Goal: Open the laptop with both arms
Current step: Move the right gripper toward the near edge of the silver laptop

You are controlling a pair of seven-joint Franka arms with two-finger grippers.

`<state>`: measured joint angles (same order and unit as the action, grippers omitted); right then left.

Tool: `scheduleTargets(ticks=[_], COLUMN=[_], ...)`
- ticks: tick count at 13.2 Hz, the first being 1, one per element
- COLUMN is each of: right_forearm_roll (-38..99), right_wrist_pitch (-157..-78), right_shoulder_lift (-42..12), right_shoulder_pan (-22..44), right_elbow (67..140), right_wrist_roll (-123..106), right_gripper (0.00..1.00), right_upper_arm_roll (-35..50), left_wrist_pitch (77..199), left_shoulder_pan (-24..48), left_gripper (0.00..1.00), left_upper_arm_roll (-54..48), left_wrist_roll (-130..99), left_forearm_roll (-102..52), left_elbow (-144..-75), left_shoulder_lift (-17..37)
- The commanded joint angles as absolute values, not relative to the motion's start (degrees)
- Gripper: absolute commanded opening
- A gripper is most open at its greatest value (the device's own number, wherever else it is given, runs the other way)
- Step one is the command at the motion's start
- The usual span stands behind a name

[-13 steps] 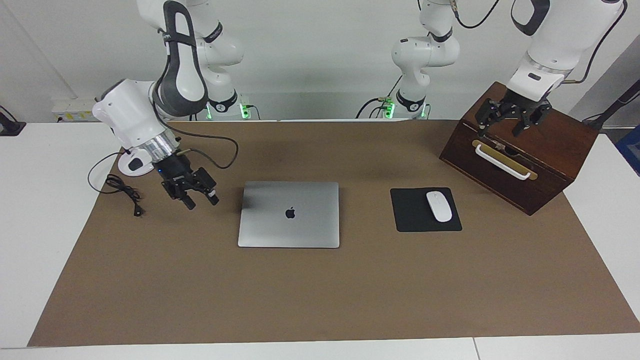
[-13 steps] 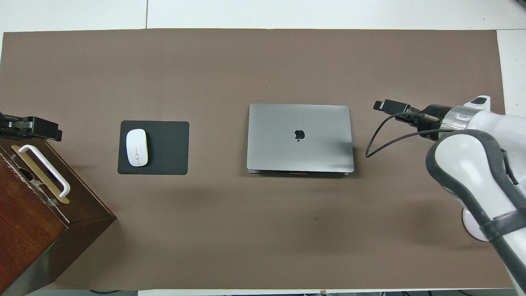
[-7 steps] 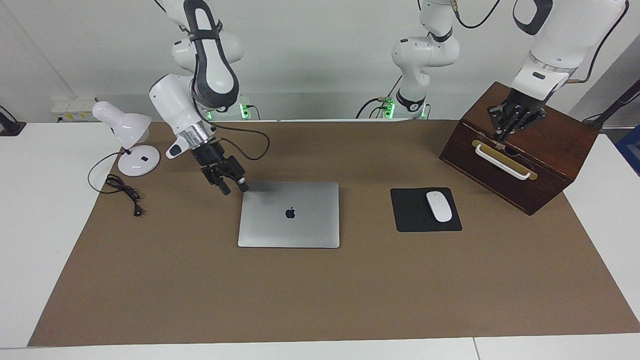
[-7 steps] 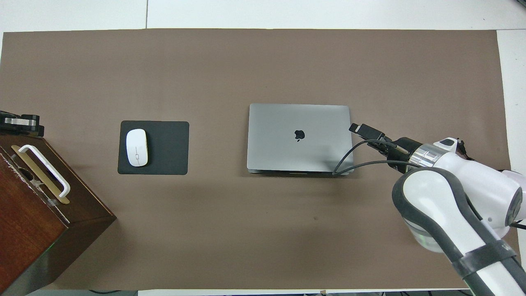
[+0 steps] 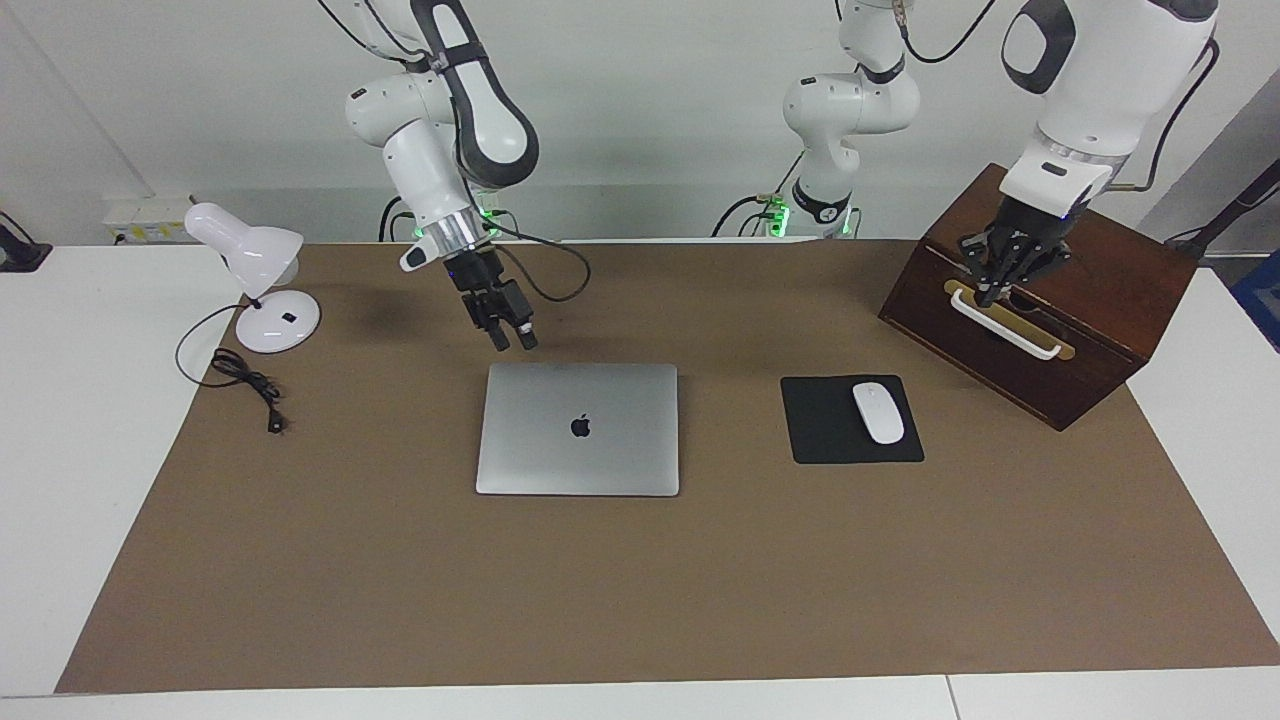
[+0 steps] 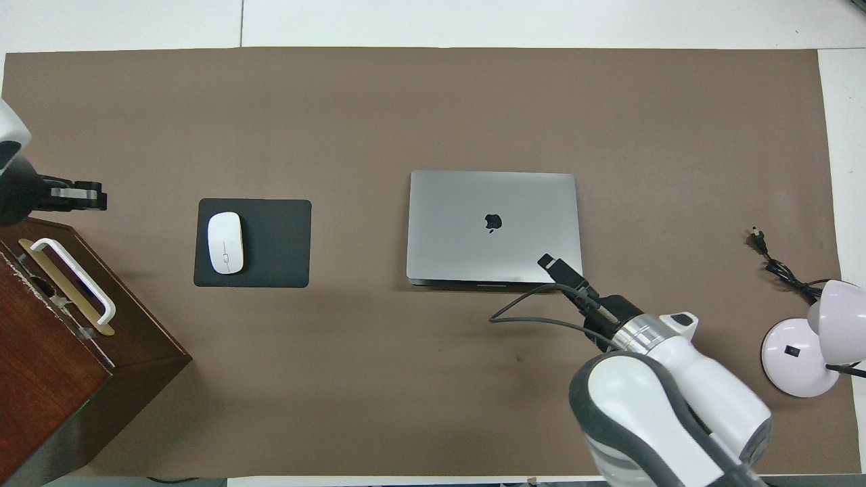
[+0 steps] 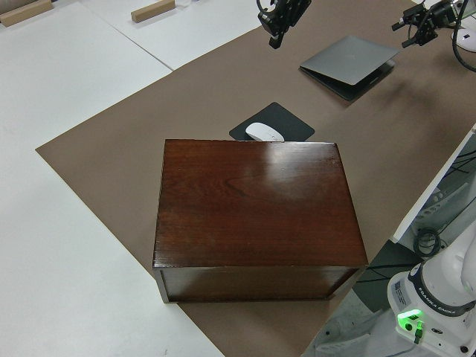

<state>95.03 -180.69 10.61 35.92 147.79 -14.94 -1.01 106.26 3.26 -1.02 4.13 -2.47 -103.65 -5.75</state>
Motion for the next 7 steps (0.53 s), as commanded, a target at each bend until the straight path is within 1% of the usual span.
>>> scheduleTargets(ticks=[1,4,7], right_forearm_roll=[101.0,106.4,107.2], right_wrist_pitch=[-183.2,-184.0,-184.0], right_shoulder_lift=[12.3,12.3,11.7], right_shoulder_pan=[38.1,39.8,39.8], right_elbow=[148.9,148.7,148.6], right_wrist_roll=[-14.9,-14.6,-14.6], right_gripper=[1.0,1.0,1.0], right_upper_arm_roll=[-1.1,-0.5,-0.5], left_wrist_pitch=[116.7,126.7,137.1], left_shoulder_pan=[7.0,10.8,15.2], left_gripper=[0.0,0.0,0.0], left_upper_arm_roll=[-0.5,-0.4,-0.4], left_wrist_roll=[5.2,5.1,5.0], left_forearm_roll=[-3.4,-3.4,-3.4], left_elbow=[-116.9,-127.9,-137.8], left_shoulder_lift=[-13.2,-18.3,-22.6])
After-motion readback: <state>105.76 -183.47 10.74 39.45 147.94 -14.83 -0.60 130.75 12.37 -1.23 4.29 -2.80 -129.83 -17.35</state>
